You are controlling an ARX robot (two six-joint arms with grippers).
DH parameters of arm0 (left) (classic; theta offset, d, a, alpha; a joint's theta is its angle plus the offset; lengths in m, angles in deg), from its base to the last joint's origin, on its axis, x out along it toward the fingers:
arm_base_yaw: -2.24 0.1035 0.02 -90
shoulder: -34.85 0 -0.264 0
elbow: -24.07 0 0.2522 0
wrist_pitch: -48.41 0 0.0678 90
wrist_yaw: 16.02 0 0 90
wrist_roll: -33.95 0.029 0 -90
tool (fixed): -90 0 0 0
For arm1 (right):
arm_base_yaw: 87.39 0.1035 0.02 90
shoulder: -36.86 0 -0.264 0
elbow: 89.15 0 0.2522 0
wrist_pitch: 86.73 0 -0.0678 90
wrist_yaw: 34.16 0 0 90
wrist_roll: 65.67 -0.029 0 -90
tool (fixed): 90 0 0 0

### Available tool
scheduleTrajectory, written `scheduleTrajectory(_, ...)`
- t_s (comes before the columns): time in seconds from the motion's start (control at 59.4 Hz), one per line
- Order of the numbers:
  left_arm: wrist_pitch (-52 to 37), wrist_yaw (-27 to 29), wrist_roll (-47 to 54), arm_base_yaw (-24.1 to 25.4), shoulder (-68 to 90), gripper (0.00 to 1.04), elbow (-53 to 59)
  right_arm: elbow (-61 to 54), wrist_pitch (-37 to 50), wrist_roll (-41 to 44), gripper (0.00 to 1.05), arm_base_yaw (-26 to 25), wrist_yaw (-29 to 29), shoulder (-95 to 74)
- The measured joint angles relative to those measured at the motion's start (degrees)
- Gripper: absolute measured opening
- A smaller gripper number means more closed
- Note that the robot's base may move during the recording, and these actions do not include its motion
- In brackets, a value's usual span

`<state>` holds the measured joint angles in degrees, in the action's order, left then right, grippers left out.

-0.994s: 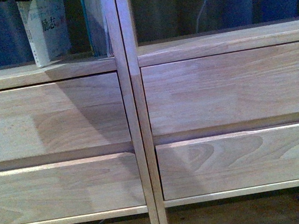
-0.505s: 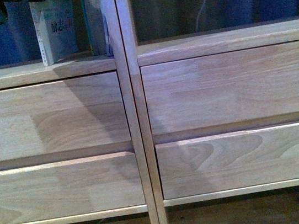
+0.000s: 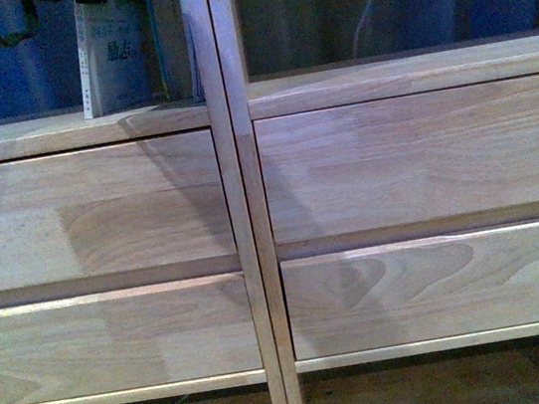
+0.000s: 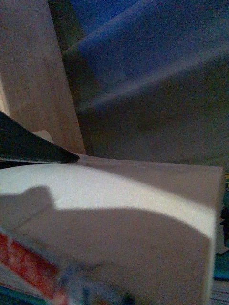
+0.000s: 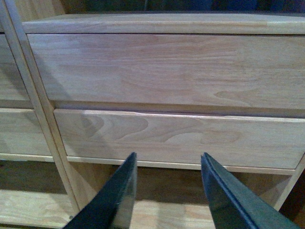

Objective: Organize books on shelf

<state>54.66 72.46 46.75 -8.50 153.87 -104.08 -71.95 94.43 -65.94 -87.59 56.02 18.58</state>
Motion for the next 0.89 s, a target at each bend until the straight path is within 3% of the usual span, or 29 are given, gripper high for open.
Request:
scheduleTrajectory(0.118,2.12,1.73,-0.15,-0.28,1.01,0.09,-2.25,-0.81,-1.16,0.00,0.23,0.00,0.00,1.62)
scheduleTrajectory(0.236,2.69,2.19,-0.85,-0.42,1.84,0.33,-2.99,-1.42,-2.56,0.15,0.02,0.00,0.00,3.67)
scheduleTrajectory(0.303,1.79,2.23,-1.53,-0.66,1.88,0.49,-2.08,-2.64,-2.21,0.11,0.03,0.00,0.00,5.14)
scheduleTrajectory(0.556,-1.64,2.78,-2.82,-2.34,-2.64,0.87,7.04,-2.64,-4.87,0.11,0.03,0.02,0.00,8.26)
scheduleTrajectory(0.64,-3.28,1.99,-3.89,-3.23,-5.84,0.99,11.34,-2.64,-11.87,0.11,0.03,0.02,0.02,13.44)
scheduleTrajectory(0.893,-11.30,1.62,-6.86,-5.90,-20.44,0.97,28.52,-2.64,-14.82,0.11,0.03,0.02,-0.11,17.92)
